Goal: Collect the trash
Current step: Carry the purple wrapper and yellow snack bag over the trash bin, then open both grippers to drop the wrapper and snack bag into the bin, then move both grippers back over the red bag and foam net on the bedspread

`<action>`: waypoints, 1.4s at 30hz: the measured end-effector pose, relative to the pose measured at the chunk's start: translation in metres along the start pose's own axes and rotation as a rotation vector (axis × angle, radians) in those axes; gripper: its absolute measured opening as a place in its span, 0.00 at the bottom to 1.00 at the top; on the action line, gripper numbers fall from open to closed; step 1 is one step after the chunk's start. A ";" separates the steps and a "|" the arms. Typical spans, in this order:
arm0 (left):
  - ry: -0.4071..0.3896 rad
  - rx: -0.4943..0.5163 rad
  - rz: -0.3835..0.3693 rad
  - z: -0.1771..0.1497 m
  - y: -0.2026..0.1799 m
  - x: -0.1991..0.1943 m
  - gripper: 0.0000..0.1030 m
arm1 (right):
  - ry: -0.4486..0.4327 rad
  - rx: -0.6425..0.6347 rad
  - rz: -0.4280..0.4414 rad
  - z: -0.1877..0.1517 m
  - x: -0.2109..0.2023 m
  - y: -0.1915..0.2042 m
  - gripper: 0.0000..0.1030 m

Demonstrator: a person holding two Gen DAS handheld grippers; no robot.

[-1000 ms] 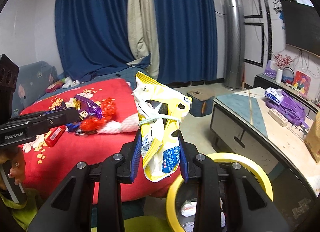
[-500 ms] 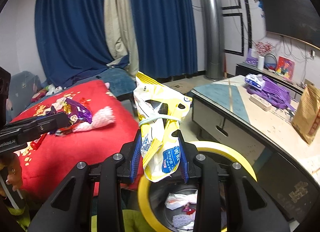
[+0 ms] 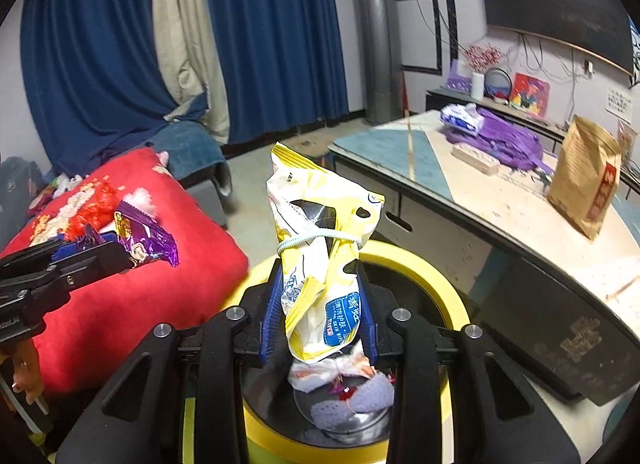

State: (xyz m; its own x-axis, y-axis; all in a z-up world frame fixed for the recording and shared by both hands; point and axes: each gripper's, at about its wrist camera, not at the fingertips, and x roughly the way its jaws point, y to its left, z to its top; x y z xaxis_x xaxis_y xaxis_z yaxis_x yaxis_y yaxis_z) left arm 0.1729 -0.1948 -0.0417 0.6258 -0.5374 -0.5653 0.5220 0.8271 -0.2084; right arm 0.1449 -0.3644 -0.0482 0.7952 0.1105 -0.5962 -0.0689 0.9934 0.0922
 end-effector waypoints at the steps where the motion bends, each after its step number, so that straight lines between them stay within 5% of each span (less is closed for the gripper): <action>1: 0.003 0.004 -0.007 0.000 -0.001 0.003 0.27 | 0.007 0.004 -0.003 -0.001 0.002 -0.002 0.31; 10: 0.076 0.017 -0.035 -0.005 -0.009 0.039 0.28 | 0.115 0.071 -0.024 -0.017 0.021 -0.021 0.32; 22: 0.159 0.008 -0.048 -0.013 -0.008 0.065 0.29 | 0.130 0.122 -0.035 -0.017 0.026 -0.034 0.42; 34: 0.145 -0.064 -0.012 -0.012 0.003 0.055 0.89 | 0.053 0.139 -0.074 -0.010 0.011 -0.039 0.59; 42: 0.030 -0.065 0.096 -0.002 0.016 0.018 0.89 | -0.080 0.075 -0.037 0.001 -0.015 -0.015 0.70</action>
State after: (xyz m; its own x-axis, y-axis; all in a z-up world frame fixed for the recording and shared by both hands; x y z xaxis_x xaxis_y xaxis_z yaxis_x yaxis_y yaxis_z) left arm 0.1913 -0.1912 -0.0573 0.6530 -0.4507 -0.6086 0.4213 0.8840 -0.2026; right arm 0.1350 -0.3813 -0.0401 0.8418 0.0683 -0.5354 0.0040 0.9912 0.1327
